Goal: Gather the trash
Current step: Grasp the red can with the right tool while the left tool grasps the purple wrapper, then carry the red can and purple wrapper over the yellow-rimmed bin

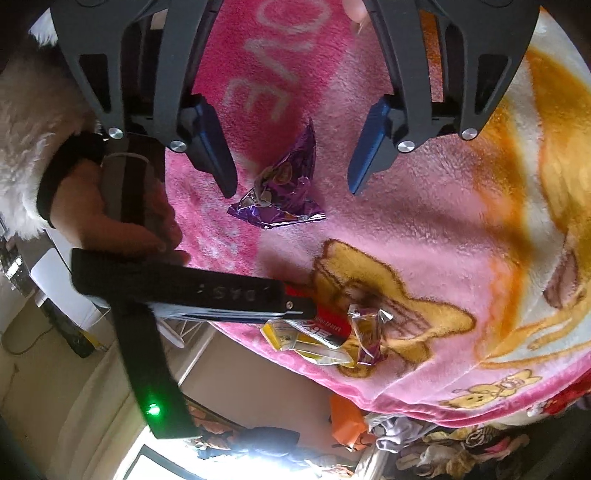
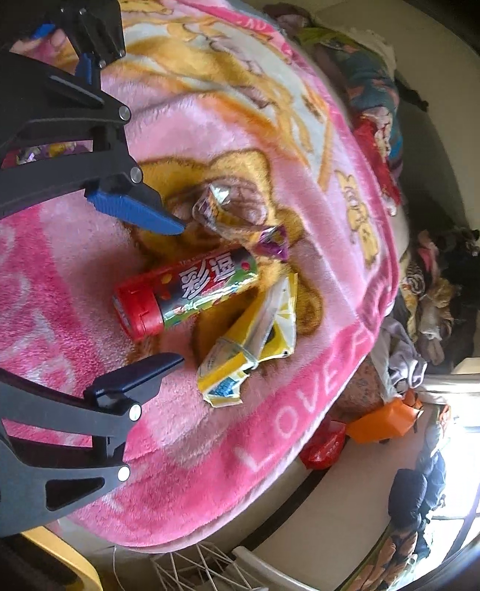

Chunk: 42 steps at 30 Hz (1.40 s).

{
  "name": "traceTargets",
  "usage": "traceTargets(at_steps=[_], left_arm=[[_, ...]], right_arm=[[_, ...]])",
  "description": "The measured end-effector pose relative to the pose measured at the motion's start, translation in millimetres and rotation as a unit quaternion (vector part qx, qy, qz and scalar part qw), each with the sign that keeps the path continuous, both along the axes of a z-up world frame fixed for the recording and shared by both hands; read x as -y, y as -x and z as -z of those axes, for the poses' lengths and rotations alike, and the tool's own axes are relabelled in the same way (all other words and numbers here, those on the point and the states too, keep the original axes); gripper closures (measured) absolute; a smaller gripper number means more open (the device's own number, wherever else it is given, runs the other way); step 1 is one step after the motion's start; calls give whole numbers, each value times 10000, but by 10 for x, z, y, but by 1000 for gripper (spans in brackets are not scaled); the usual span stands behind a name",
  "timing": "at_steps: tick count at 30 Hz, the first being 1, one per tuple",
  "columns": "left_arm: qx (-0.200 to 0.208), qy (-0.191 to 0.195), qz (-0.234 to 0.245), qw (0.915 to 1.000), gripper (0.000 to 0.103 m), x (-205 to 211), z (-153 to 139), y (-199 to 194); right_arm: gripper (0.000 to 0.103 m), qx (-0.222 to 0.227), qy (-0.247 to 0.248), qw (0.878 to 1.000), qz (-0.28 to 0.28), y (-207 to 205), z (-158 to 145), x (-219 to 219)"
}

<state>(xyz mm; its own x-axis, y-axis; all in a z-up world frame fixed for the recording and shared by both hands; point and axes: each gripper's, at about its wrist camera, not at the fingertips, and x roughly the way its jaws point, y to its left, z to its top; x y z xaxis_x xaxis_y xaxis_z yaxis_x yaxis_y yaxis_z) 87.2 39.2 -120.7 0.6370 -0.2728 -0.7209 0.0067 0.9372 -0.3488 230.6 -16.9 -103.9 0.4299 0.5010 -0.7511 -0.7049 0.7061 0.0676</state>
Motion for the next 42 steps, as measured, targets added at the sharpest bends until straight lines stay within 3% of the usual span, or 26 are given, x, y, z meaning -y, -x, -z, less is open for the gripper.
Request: traceTargets(at_steps=[3,5,10,15,17,42], left_arm=[[-28,15,9,10000,56,5,14,1],[-44,20,46,10000,59,22,20,-10],[-98,116,112,9998,74,53,40,-20],[-117,206,130,9996,83,64,50,-29],[-101,251,171,9995,92,78,37,-33],[588,326,406,9969,93,443,-479,-203]], right_arm=[[49,-124,91,9999,28,-44,88,-40],[63,-156,173,9997,12,-50,137,-65],[66,-135,10,9999,89,32,129,72],[67,-152,-310,9990,285,147,39,281],[68,-94,-446,9983,361,228,-14,402],[72,404,-1489,9790,1334,699,-546,1509]])
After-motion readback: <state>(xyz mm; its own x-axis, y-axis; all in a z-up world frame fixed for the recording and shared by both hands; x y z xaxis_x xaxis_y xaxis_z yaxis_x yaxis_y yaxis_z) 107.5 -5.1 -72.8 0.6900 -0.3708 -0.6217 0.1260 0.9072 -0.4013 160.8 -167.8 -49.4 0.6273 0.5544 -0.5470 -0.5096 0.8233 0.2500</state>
